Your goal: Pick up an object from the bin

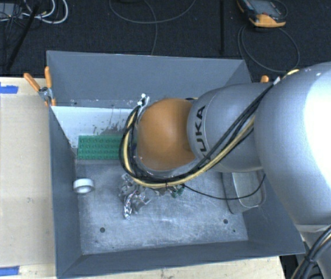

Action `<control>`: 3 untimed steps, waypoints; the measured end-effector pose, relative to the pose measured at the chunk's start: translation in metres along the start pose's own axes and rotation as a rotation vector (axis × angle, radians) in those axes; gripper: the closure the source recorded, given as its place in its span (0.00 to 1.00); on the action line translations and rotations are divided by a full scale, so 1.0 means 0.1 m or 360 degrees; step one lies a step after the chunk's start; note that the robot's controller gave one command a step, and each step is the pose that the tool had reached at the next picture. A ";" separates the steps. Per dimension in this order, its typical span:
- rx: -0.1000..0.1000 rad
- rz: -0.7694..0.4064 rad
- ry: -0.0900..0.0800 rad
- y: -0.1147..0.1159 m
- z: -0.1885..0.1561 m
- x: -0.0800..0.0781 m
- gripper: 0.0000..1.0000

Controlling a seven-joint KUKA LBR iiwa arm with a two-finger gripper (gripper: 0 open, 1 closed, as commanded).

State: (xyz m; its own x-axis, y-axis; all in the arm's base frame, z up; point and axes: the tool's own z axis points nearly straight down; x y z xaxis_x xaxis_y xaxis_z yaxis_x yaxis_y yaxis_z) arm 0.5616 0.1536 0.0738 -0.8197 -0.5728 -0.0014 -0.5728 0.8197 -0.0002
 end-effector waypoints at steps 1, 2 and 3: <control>0.0003 -0.0008 -0.0012 0.12 -1.29 -0.05 1.00; -0.0001 -0.0007 0.0000 0.12 -1.24 -0.04 0.00; -0.0003 -0.0303 -0.0001 0.10 0.03 0.15 0.00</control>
Offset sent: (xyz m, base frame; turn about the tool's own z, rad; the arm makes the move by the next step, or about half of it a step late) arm -0.0047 0.0122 0.1247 -0.0062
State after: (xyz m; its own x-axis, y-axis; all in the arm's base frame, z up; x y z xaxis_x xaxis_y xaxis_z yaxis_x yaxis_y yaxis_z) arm 0.5436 0.1533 0.0706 -0.6964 -0.7177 -0.0019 -0.7177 0.6964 0.0015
